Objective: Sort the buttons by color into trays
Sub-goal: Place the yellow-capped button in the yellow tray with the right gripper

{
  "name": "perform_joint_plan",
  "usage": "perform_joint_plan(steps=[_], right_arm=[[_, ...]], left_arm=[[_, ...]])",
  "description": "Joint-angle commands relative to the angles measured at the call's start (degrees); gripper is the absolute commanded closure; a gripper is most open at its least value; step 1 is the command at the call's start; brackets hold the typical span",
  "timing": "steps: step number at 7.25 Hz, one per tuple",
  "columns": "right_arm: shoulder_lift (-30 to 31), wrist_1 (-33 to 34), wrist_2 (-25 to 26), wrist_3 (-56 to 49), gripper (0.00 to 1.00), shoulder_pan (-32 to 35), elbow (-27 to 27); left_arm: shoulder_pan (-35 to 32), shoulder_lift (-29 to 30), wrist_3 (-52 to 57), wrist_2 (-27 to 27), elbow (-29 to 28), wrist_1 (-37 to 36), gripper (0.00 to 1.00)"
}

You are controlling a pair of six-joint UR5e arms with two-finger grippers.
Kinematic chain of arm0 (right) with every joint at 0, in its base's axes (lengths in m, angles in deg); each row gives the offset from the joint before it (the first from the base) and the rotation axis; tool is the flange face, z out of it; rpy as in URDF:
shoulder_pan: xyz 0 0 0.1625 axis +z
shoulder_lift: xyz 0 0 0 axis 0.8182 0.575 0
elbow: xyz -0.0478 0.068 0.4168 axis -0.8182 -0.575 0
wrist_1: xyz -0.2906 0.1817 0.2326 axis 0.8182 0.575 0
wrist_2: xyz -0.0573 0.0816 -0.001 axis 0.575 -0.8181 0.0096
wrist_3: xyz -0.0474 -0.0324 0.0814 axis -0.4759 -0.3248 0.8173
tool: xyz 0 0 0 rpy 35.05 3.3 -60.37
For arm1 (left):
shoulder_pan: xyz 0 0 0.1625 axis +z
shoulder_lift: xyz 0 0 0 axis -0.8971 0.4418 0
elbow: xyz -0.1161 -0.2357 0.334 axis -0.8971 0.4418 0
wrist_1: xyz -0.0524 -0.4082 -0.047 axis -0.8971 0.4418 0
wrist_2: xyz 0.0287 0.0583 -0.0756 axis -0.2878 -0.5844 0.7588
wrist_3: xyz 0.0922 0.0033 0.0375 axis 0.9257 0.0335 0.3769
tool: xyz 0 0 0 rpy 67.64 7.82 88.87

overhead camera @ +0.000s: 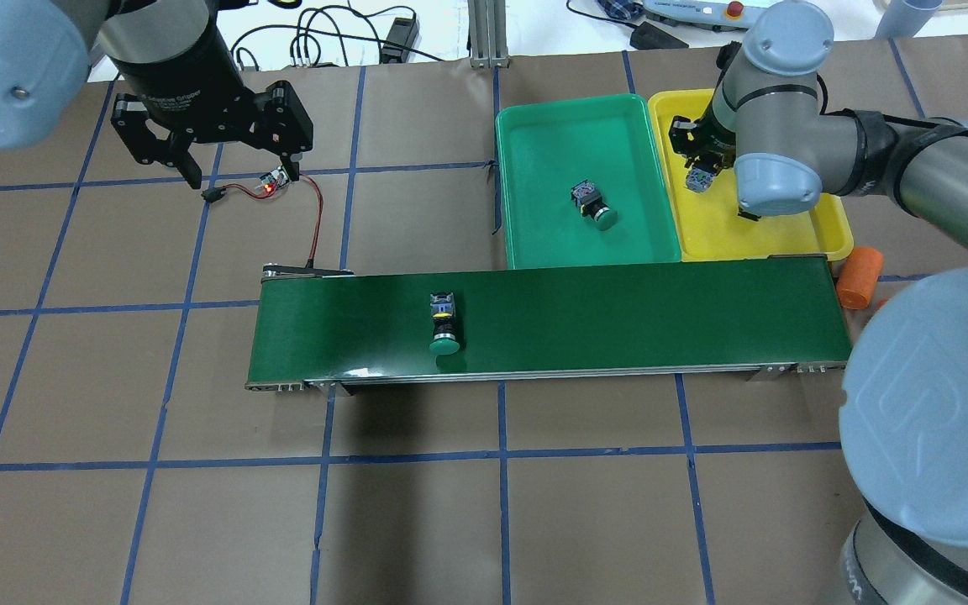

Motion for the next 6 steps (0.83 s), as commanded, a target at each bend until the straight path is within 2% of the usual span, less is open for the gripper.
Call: perform_joint_plan(steps=[1, 2, 4, 6], right_arm=[[-0.54, 0.85, 0.13, -5.41, 0.07, -3.63, 0.13], [-0.02, 0.68, 0.21, -5.51, 0.0, -3.83, 0.05], [4.61, -2.55, 0.21, -5.16, 0.0, -3.92, 0.13], [14.88, -17.36, 0.39, -5.07, 0.0, -3.92, 0.66]], left_arm=[[0.0, 0.38, -0.38, -0.03, -0.01, 0.02, 0.0], [0.0, 0.47, -0.38, -0.03, -0.1, 0.02, 0.0], [0.0, -0.23, -0.38, -0.03, -0.18, 0.02, 0.0], [0.0, 0.12, -0.38, 0.06, -0.18, 0.02, 0.0]])
